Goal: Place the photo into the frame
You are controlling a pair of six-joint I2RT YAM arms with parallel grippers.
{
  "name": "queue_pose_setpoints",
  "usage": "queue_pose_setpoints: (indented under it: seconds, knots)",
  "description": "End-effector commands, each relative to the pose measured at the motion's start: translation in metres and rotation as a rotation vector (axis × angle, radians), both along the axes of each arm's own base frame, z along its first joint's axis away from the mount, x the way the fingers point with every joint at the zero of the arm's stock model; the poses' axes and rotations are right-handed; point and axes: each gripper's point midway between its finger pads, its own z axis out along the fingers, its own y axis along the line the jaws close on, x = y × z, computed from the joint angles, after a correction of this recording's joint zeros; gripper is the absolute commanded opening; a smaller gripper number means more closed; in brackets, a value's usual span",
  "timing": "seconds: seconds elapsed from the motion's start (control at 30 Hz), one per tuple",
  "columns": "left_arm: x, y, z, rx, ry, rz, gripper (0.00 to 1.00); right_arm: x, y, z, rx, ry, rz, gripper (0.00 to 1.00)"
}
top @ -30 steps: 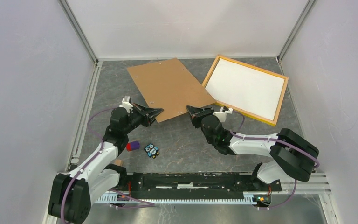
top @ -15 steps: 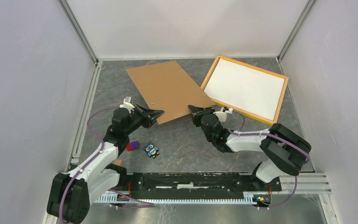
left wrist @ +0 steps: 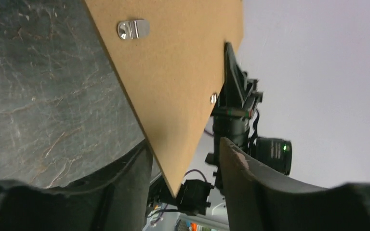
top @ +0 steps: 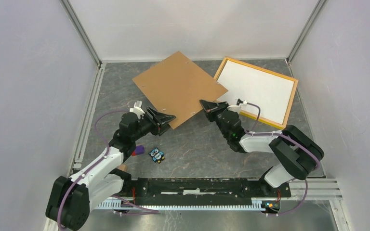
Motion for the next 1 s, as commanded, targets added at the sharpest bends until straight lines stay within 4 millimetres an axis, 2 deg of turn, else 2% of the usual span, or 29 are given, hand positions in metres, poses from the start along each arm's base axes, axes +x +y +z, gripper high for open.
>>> queue_pose_setpoints:
  seconds: [0.0,0.1,0.2,0.3,0.4,0.5,0.53,0.57,0.67,0.77,0.87,0.97]
  knots:
    - [-0.01,-0.005,-0.001,0.055,-0.037,-0.079,0.66,0.0,-0.02,0.085,-0.055,-0.357,0.098,0.0]
    - [-0.016,-0.006,0.006,0.076,-0.053,-0.105,0.85,-0.003,-0.035,0.096,-0.156,-0.472,0.176,0.0]
    - [-0.023,-0.006,0.015,0.104,-0.082,-0.138,0.99,-0.005,-0.054,0.097,-0.262,-0.546,0.253,0.0]
    - [-0.029,-0.002,0.023,0.168,-0.124,-0.161,1.0,-0.002,-0.08,0.094,-0.405,-0.594,0.287,0.0]
    - [-0.031,0.005,0.03,0.251,-0.152,-0.165,1.0,0.01,-0.11,0.078,-0.586,-0.532,0.307,0.0]
    - [-0.025,0.007,0.034,0.339,-0.172,-0.186,1.0,0.02,-0.145,0.063,-0.681,-0.438,0.317,0.0]
    - [-0.021,0.008,0.031,0.371,-0.158,-0.199,1.0,0.02,-0.149,0.066,-0.687,-0.439,0.34,0.0]
    - [-0.018,0.006,0.027,0.389,-0.135,-0.214,1.0,0.026,-0.161,0.065,-0.7,-0.418,0.34,0.0]
    - [-0.012,-0.009,0.024,0.393,-0.107,-0.299,1.0,0.037,-0.187,0.06,-0.736,-0.339,0.401,0.0]
    - [-0.008,-0.028,0.022,0.412,-0.091,-0.376,1.0,0.042,-0.213,0.063,-0.716,-0.298,0.417,0.0]
    - [-0.006,-0.046,0.02,0.433,-0.081,-0.431,1.0,0.046,-0.227,0.066,-0.67,-0.252,0.474,0.0]
    - [-0.001,-0.06,0.024,0.43,-0.082,-0.456,1.0,0.048,-0.251,0.068,-0.664,-0.192,0.444,0.0]
